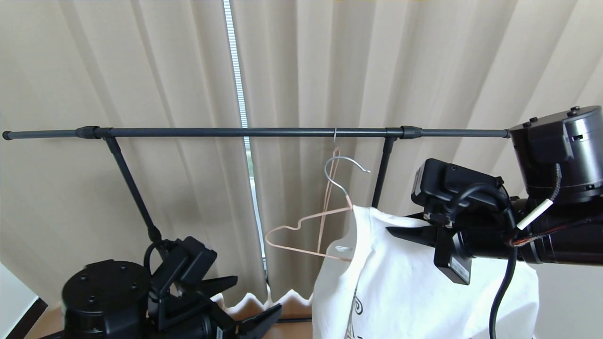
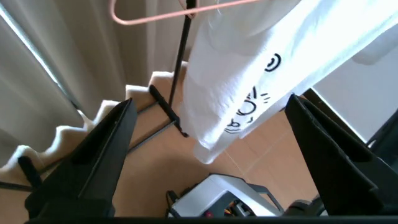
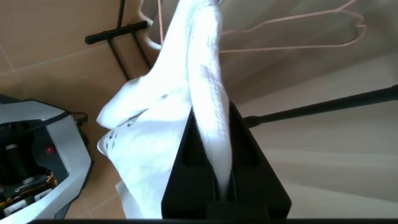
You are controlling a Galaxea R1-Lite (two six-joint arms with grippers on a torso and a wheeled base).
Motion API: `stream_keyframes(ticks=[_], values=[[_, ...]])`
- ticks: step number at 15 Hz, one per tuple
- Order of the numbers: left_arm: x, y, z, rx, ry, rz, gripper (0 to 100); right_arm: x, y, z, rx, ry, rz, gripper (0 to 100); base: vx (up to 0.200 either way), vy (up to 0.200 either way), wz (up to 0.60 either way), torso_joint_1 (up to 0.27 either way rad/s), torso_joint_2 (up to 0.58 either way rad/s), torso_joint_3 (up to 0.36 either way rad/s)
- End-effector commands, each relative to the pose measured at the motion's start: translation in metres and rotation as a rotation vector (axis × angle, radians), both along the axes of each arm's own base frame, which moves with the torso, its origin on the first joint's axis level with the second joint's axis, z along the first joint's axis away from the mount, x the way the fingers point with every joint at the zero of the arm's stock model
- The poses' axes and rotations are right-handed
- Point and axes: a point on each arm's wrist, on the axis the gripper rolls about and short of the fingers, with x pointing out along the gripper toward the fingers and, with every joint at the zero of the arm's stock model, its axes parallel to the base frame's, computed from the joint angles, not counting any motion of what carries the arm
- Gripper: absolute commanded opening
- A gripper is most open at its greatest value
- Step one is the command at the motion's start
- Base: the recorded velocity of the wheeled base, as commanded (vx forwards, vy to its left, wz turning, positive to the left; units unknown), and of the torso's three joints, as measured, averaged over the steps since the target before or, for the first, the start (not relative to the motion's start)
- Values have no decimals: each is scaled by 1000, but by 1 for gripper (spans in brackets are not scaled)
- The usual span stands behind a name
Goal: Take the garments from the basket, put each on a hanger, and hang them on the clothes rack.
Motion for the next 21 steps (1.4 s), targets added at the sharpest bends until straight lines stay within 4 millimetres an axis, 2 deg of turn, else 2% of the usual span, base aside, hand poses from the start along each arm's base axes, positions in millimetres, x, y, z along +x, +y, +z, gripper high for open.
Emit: stream_keyframes(ticks=[1,5,10,14,21], values=[[5,-22,-19,41,74,-18,100,-11,-3,1,3,-13,11,0,0,0,0,0,0,0],[14,-56,-34,62,104,44,100,-16,-6,5,-11,-45,-31,0,0,0,0,0,0,0],[30,-81,-34,19,88,45,100,-30,-8,12,-4,-85,-28,0,0,0,0,0,0,0],[43,-97,-35,11,59,78,100,-35,-9,13,-1,-89,-23,0,0,0,0,0,0,0],[58,-110,-40,11,34,127,100,-44,-8,14,13,-91,-12,0,0,0,0,0,0,0]])
